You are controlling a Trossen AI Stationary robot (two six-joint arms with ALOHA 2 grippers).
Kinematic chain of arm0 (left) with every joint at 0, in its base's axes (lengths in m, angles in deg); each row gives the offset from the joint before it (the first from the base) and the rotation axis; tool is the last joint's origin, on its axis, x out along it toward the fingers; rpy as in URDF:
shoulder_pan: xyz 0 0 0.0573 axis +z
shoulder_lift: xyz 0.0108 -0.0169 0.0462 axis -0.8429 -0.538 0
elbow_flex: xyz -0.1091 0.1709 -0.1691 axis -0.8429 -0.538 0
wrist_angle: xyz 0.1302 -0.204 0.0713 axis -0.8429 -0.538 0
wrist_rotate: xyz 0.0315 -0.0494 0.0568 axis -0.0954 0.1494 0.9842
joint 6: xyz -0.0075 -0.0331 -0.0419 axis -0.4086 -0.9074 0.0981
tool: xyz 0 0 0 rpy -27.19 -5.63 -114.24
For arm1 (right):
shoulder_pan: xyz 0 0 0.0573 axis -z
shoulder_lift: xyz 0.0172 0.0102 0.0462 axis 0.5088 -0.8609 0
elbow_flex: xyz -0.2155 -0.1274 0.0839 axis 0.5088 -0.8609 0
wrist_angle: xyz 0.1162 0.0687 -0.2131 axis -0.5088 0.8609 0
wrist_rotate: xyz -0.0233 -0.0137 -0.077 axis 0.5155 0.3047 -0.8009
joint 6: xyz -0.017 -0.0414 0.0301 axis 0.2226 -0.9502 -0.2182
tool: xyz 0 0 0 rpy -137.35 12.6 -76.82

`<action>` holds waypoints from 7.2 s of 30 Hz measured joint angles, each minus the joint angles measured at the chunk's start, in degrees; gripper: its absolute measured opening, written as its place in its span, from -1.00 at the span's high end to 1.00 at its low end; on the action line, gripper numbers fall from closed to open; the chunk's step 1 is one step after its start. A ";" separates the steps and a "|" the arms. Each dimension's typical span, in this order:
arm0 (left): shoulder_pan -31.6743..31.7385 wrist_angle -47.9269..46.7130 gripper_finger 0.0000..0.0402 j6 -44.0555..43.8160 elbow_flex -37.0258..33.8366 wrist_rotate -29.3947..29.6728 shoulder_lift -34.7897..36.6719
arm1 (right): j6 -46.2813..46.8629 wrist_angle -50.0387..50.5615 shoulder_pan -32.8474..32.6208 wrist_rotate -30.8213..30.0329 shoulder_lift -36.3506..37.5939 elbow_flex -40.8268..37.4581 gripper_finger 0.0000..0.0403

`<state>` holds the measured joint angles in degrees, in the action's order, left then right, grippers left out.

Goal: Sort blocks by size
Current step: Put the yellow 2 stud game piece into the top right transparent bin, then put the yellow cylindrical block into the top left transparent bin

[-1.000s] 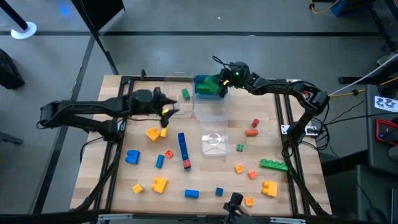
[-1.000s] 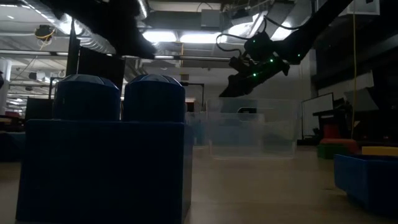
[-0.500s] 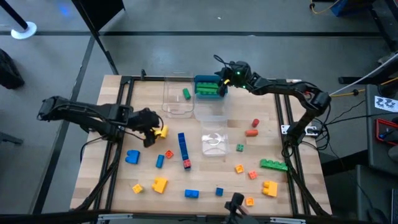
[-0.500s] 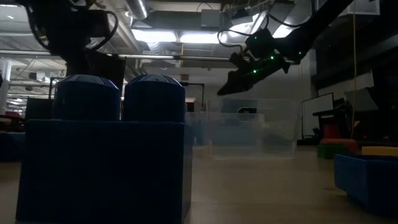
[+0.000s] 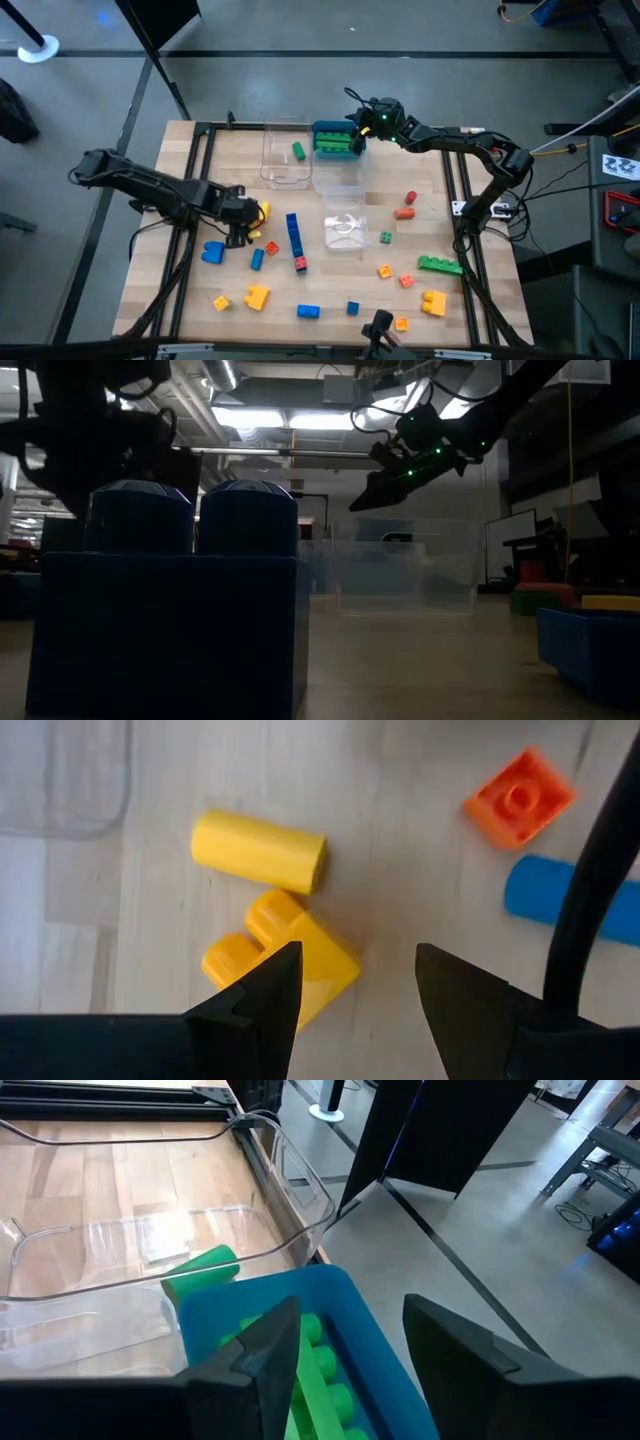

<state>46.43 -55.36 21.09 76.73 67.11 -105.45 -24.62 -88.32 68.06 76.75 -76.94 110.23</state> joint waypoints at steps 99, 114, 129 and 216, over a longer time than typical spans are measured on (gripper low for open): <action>-7.37 -4.87 0.98 -8.09 10.92 18.33 -19.87 | -3.13 27.89 0.00 -0.48 22.80 0.00 0.10; -6.15 -11.48 0.98 -0.71 29.00 19.10 -19.80 | 7.63 55.14 0.00 0.13 40.10 0.02 0.10; 8.79 29.80 0.97 21.25 27.63 25.16 -22.54 | 11.65 69.99 0.00 0.45 38.62 0.00 0.10; 12.89 -12.57 0.29 -55.49 28.16 4.29 -15.11 | 11.61 70.34 0.00 0.44 38.60 0.00 0.10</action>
<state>59.32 -67.93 -34.40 104.89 71.40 -120.56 -13.02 -17.98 68.06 77.19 -38.34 110.23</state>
